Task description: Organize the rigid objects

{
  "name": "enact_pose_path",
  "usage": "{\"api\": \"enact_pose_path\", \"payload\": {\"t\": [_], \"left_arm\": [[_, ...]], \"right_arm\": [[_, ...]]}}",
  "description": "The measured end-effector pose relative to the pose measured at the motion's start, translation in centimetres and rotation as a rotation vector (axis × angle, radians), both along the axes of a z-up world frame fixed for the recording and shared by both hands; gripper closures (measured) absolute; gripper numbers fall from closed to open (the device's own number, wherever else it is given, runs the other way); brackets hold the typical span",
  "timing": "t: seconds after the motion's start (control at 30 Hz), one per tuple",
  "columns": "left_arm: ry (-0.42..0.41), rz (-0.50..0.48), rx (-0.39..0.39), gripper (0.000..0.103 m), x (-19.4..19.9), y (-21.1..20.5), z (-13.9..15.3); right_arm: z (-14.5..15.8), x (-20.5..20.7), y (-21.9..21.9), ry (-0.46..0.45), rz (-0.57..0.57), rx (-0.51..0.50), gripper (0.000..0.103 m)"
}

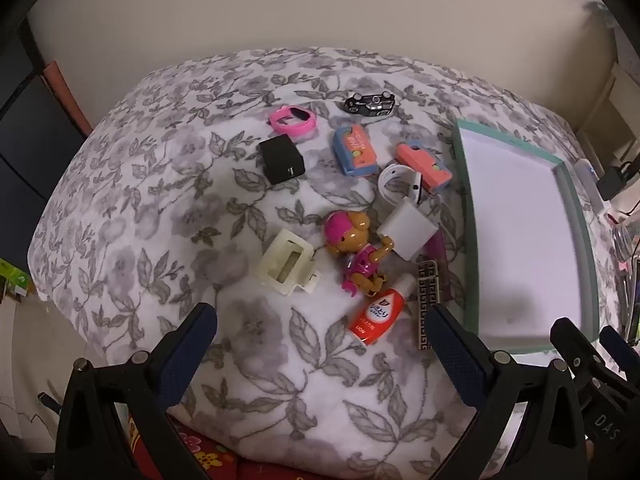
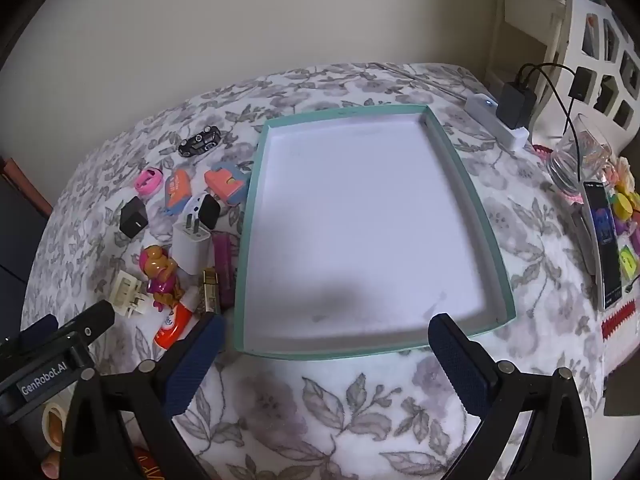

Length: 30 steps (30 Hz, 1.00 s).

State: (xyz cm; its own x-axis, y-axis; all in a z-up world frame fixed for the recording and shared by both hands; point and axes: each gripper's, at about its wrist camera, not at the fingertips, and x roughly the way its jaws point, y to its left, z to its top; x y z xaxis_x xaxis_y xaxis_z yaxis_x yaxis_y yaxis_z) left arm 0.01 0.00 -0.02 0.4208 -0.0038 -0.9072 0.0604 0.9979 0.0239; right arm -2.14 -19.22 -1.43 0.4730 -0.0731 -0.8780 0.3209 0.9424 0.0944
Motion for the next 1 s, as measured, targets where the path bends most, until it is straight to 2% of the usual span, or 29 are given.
{"api": "enact_pose_path", "payload": {"t": [0.1, 0.13, 0.27, 1.0], "left_arm": [[0.007, -0.017, -0.006, 0.0, -0.1, 0.1, 0.1], [0.039, -0.01, -0.013, 0.0, 0.3, 1.0, -0.1], [0.019, 0.001, 0.049, 0.0, 0.1, 0.2, -0.3], [0.044, -0.011, 0.064, 0.0, 0.1, -0.2, -0.8]], "right_arm": [[0.1, 0.1, 0.1, 0.007, 0.002, 0.002, 0.0], [0.2, 0.1, 0.1, 0.006, 0.002, 0.001, 0.0], [0.2, 0.3, 0.4, -0.003, 0.007, -0.002, 0.0], [0.3, 0.5, 0.5, -0.005, 0.011, -0.011, 0.0]]}}
